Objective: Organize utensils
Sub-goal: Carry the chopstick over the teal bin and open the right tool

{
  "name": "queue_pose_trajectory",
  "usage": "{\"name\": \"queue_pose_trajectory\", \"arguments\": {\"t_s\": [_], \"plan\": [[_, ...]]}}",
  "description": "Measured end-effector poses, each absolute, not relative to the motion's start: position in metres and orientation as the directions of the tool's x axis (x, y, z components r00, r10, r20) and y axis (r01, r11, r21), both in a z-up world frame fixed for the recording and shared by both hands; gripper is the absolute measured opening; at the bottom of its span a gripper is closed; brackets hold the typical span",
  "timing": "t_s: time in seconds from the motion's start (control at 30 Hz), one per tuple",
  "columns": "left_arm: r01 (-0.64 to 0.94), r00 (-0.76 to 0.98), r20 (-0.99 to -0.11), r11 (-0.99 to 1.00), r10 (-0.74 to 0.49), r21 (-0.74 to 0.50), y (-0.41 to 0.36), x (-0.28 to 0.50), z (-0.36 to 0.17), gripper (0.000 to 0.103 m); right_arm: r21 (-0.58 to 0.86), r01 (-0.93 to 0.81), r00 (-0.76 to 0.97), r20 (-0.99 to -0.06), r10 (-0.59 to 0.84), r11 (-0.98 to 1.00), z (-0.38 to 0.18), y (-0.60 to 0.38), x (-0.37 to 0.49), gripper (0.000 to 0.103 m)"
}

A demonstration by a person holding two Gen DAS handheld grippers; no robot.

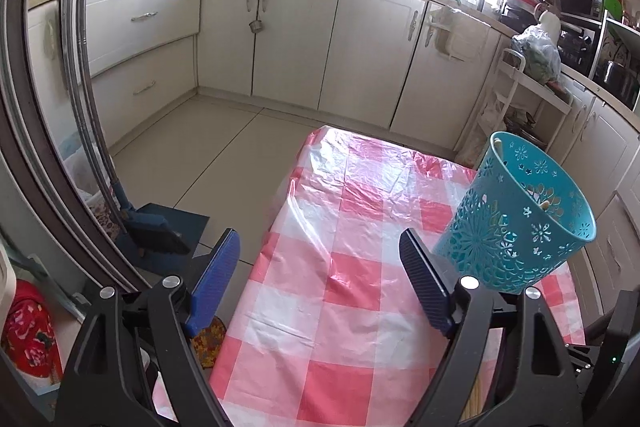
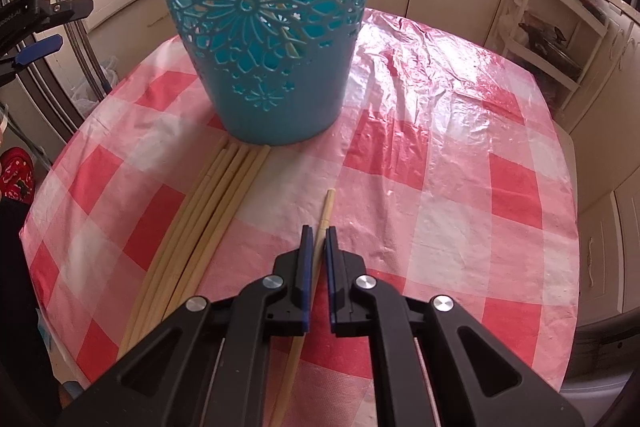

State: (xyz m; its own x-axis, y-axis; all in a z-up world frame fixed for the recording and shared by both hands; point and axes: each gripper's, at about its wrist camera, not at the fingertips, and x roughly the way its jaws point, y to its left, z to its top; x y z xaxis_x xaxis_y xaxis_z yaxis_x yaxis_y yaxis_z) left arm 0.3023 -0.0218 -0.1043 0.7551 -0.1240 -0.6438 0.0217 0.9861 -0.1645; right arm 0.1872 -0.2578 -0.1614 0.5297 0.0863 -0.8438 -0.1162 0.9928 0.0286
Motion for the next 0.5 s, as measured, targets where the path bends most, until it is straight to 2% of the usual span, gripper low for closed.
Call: {"name": "queue_pose_trajectory", "arguments": {"t_s": [0.2,0.5], "plan": [[0.043,0.732,-0.671,0.99,-0.121,-0.131,-0.03,0.304,-0.115,0.078,0.164,-0.064,0.546,-0.82,0.172,0.984,-0.154,-0.276,0.17,0.005],[0.066,0.711,-0.691,0.991,-0.131,-0.12,-0.04,0.305,-0.121,0.078,0.383,-0.089,0.693,-0.639,0.333,0.92,-0.066,-0.305,0.153,0.006]]}}
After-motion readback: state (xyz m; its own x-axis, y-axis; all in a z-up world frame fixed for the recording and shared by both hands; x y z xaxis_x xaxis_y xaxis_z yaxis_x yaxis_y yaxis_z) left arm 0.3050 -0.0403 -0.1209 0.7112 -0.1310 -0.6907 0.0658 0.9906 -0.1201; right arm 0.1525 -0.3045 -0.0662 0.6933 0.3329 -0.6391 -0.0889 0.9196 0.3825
